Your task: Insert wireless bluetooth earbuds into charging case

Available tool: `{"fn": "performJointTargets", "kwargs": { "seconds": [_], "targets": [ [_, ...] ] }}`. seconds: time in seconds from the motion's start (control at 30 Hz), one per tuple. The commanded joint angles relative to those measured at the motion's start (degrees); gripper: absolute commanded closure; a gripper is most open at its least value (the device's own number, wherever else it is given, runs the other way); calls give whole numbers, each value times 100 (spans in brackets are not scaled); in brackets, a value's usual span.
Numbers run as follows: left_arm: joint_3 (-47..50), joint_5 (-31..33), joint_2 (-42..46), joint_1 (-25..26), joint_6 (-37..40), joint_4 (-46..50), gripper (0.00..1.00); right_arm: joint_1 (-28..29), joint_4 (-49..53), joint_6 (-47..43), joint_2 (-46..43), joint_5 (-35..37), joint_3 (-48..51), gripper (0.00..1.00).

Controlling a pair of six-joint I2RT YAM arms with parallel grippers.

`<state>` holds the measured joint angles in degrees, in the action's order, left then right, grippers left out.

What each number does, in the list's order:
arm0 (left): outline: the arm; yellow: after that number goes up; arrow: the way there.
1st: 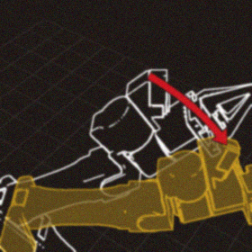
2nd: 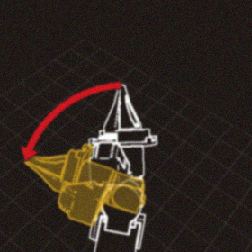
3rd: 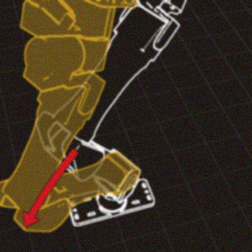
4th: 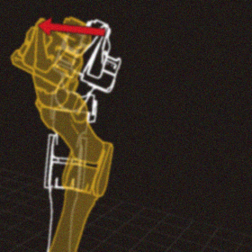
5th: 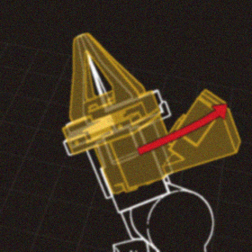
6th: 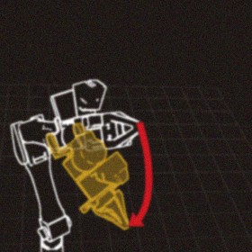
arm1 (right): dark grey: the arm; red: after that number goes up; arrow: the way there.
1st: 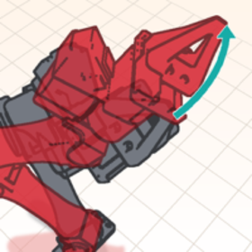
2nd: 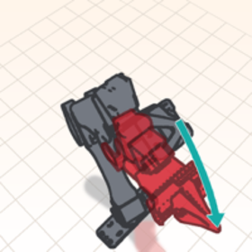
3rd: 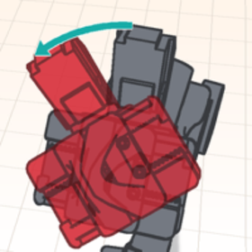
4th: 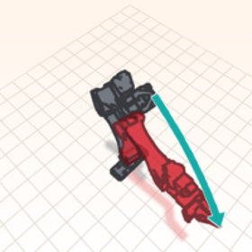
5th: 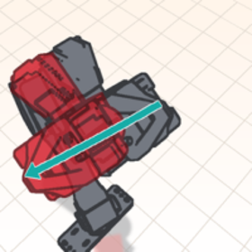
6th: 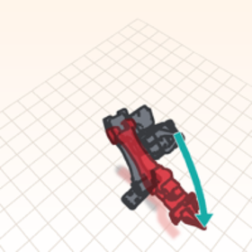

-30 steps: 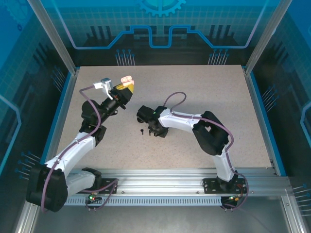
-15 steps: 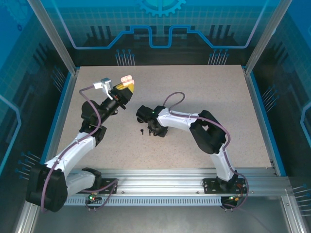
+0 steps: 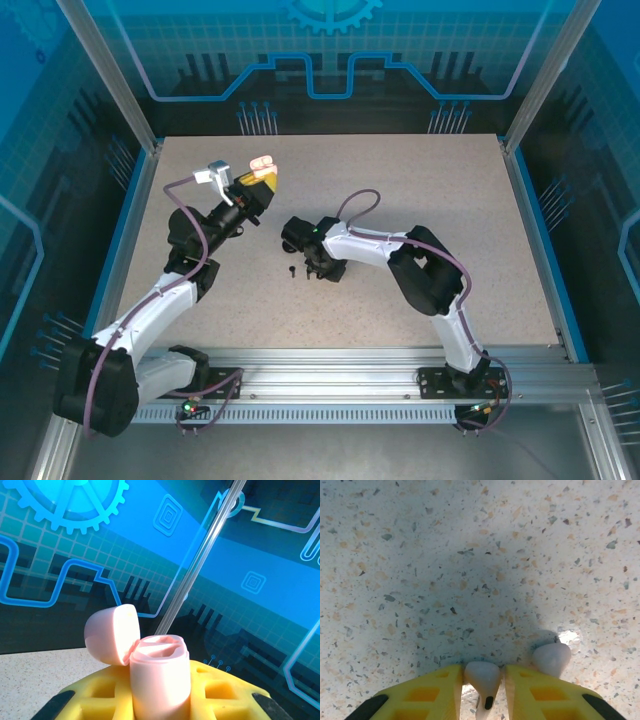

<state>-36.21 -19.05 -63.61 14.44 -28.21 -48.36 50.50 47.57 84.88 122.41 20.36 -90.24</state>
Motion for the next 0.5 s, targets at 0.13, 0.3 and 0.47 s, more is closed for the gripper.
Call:
{"fn": "performJointTargets", "kwargs": {
  "seconds": [0.13, 0.3, 0.47],
  "targets": [
    [-9, 35, 162, 50, 101, -191, 100, -49, 147, -124, 247, -19, -205, 76],
    [-10, -11, 189, 77, 179, -121, 100, -49, 103, -372, 227, 12, -223, 84],
    [-17, -11, 218, 107, 250, -52, 100, -36, -73, -725, 36, 90, -129, 89]
  ]
}}
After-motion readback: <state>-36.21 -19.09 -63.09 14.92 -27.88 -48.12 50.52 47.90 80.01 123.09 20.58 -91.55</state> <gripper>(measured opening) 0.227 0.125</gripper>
